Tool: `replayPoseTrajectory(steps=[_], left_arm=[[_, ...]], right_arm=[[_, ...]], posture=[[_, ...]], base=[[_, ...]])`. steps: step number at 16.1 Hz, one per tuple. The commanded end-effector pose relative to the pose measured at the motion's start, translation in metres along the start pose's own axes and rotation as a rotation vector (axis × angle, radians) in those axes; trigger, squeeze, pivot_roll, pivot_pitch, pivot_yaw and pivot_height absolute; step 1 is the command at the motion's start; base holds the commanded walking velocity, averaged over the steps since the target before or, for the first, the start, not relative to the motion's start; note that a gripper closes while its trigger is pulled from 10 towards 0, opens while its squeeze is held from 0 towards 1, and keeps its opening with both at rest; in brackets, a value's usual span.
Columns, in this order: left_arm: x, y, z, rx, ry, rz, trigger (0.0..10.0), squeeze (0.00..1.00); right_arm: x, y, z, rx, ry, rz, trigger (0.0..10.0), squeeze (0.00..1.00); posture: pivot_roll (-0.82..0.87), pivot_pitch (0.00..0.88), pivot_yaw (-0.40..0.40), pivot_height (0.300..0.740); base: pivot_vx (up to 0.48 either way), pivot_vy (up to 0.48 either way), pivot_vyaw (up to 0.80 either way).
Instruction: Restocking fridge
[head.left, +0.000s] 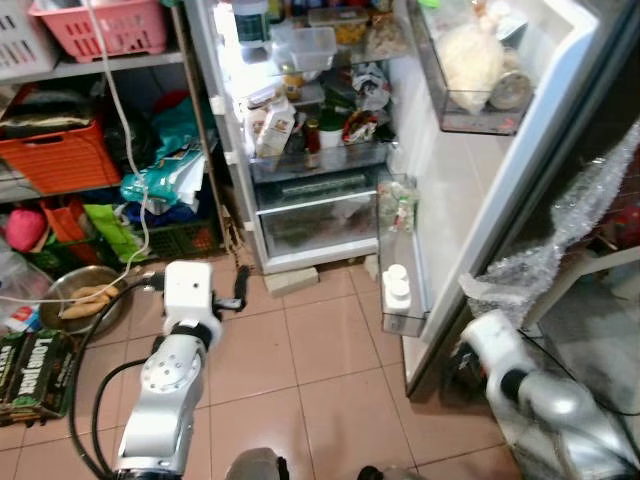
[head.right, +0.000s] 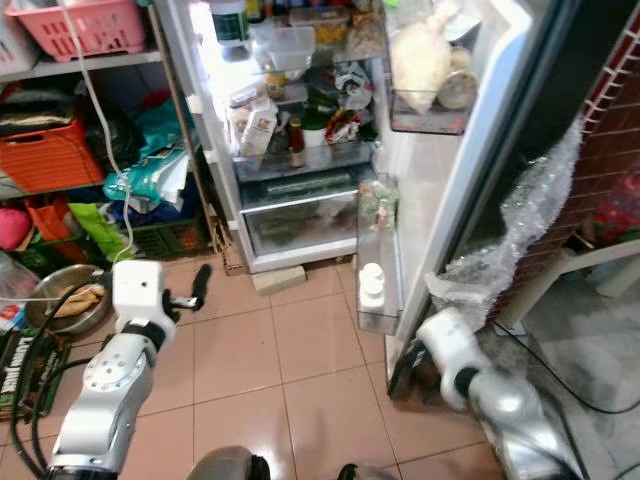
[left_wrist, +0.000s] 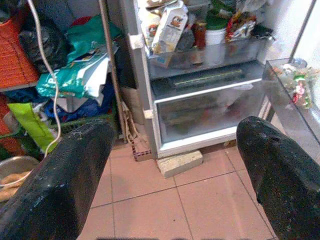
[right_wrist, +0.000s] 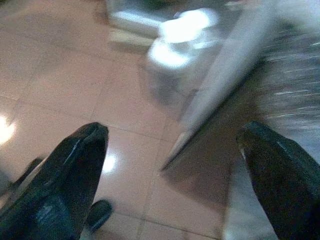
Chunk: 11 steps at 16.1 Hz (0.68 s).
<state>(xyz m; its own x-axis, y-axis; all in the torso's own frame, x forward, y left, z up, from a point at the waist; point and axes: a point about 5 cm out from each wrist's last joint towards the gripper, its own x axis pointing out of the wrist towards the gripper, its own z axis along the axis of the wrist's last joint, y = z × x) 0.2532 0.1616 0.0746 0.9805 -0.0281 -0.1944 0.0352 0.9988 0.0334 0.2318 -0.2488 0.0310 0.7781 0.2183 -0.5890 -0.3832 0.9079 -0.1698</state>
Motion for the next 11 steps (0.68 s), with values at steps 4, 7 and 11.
replayPoseTrajectory(steps=[4,7,11], left_arm=[[-0.004,0.0,-0.004,0.005,0.017,-0.002,10.0,0.0],[-0.005,-0.001,-0.005,0.005,0.027,-0.006,10.0,0.0],[-0.006,-0.004,-0.006,0.006,0.029,-0.025,10.0,0.0]], right_arm=[[0.01,0.009,0.009,0.07,-0.024,-0.087,10.0,0.0],[0.009,0.011,-0.001,0.074,0.054,-0.169,10.0,0.0],[0.0,-0.011,-0.013,0.056,0.146,-0.334,10.0,0.0]], posture=[[0.07,0.014,0.024,0.74],[0.07,0.016,0.022,0.74],[0.06,0.02,0.021,0.74]], base=[[-0.18,0.0,0.0],[-0.313,0.169,0.0],[0.0,0.0,0.0]])
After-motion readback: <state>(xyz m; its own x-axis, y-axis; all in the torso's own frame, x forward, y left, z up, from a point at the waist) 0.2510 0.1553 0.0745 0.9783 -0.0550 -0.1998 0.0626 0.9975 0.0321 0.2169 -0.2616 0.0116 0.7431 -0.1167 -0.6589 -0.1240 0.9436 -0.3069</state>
